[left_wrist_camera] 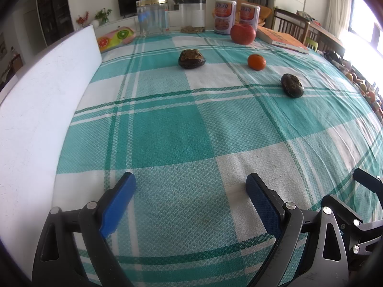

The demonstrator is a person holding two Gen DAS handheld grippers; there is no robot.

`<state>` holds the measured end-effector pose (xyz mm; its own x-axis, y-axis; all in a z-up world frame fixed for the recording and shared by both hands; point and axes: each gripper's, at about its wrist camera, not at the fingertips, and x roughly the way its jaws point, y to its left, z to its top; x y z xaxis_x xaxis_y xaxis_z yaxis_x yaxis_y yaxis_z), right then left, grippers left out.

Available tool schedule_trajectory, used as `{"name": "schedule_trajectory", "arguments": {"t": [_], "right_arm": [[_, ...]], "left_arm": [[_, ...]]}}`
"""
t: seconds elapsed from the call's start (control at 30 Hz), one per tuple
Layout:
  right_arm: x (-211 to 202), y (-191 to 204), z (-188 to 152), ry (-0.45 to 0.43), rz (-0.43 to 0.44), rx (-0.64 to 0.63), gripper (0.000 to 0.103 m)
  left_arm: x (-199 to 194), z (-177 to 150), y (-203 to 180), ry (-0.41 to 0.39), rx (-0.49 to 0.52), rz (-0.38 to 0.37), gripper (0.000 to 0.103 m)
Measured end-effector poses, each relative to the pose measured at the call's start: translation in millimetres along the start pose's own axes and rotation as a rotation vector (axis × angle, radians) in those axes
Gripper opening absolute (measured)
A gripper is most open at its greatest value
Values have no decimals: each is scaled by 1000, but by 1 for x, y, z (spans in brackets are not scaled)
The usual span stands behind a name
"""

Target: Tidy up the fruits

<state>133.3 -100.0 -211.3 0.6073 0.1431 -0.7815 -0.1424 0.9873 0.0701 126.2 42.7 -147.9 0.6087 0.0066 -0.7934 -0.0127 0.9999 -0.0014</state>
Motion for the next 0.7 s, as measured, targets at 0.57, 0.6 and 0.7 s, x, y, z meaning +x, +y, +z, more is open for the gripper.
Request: {"name": "schedule_trajectory", "arguments": {"t": [0.57,0.6,0.7], "right_arm": [[-2,-2,0,-7,17,13,103],[-2,-2,0,-7,18,13,103],[-2,-3,0,-7,21,14,103]], "left_arm": [[20,68,38,-2,-324,-99,94],[32,77,40,7,-345,-85,94],[67,104,38,31,-323,-31,93]]}}
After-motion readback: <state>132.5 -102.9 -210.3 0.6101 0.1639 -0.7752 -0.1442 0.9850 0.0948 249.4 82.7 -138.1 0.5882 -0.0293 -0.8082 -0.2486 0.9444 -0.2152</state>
